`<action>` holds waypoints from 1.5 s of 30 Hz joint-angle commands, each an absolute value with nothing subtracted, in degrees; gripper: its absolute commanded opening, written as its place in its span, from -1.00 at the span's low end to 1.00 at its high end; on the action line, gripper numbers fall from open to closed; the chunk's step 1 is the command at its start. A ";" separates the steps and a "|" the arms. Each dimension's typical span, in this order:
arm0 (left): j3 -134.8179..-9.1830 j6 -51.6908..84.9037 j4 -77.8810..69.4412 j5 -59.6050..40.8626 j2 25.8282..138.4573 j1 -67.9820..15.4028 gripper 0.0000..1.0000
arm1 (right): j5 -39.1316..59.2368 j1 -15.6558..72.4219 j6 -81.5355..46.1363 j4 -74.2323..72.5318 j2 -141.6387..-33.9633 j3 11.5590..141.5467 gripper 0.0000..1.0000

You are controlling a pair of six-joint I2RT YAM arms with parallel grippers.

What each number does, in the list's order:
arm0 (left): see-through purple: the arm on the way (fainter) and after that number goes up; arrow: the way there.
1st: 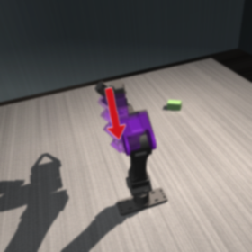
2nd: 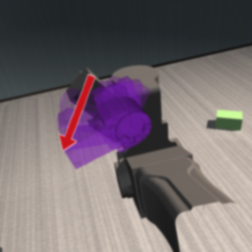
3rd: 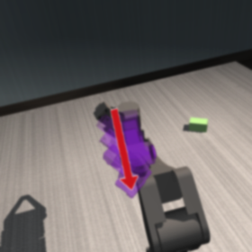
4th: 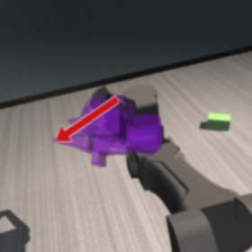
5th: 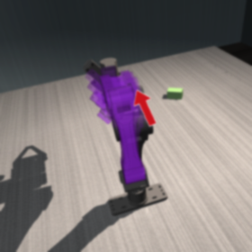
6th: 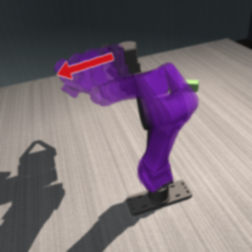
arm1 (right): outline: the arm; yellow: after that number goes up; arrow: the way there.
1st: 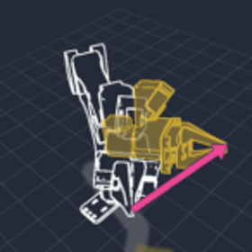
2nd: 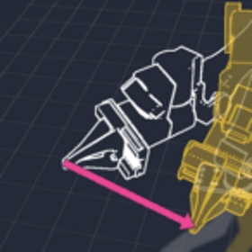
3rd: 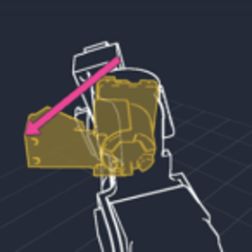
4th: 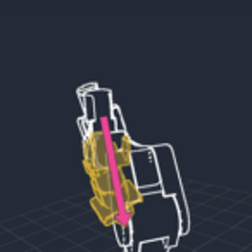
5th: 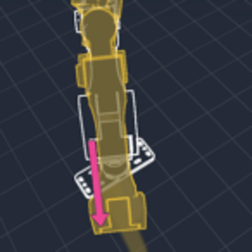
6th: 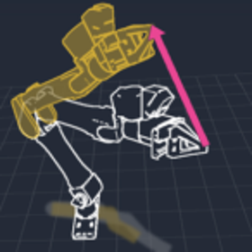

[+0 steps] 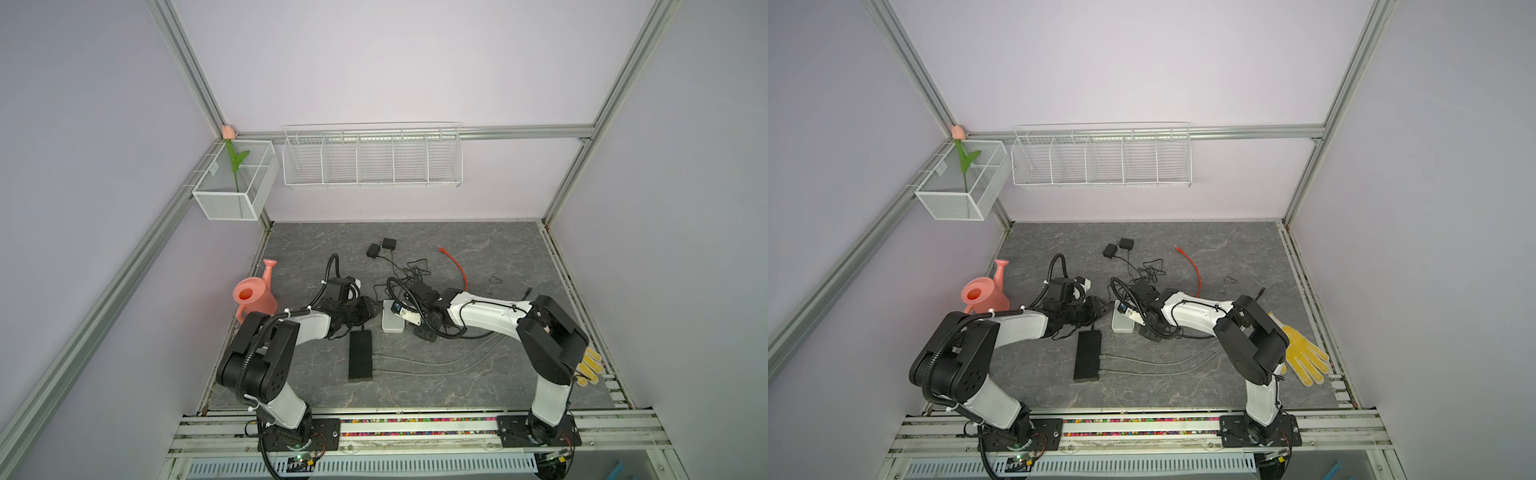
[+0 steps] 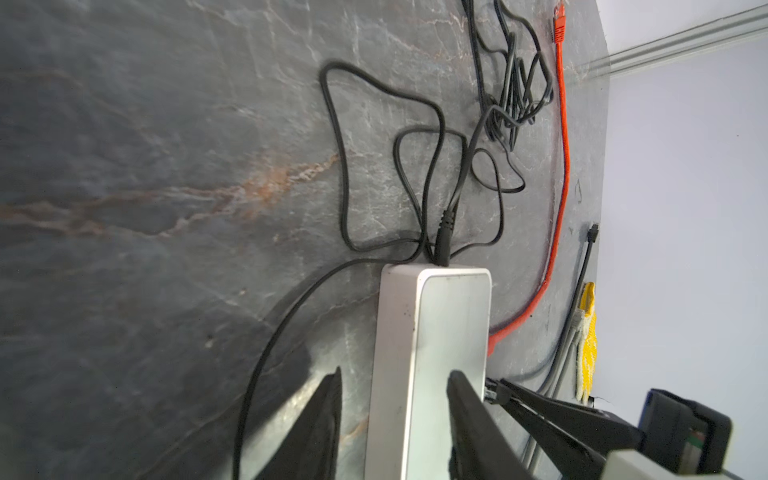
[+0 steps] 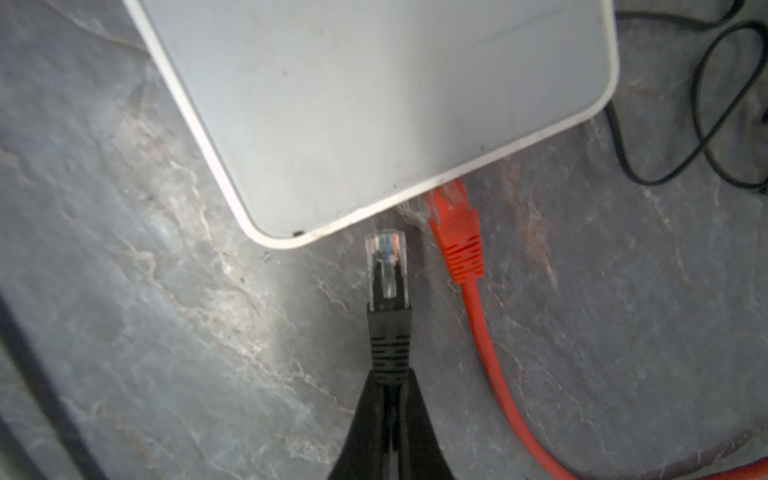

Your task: Insert the plug into the switch port

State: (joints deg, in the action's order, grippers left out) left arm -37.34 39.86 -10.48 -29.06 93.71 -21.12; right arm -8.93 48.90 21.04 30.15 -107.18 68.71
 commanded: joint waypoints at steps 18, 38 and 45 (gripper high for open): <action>-41.39 39.12 -13.02 -31.44 99.31 -24.91 -0.22 | -7.00 50.21 20.35 27.62 -109.07 70.49 -0.87; -41.00 37.61 -11.89 -30.89 99.77 -24.94 -0.25 | -6.80 50.27 20.65 27.07 -107.24 70.15 -0.86; -40.43 37.27 -11.61 -30.73 99.27 -24.94 -0.26 | -5.98 50.25 20.56 26.54 -106.35 69.96 -0.87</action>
State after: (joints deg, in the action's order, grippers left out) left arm -41.34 38.39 -12.60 -30.33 99.85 -24.29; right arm -7.68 49.78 20.84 29.54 -108.16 69.34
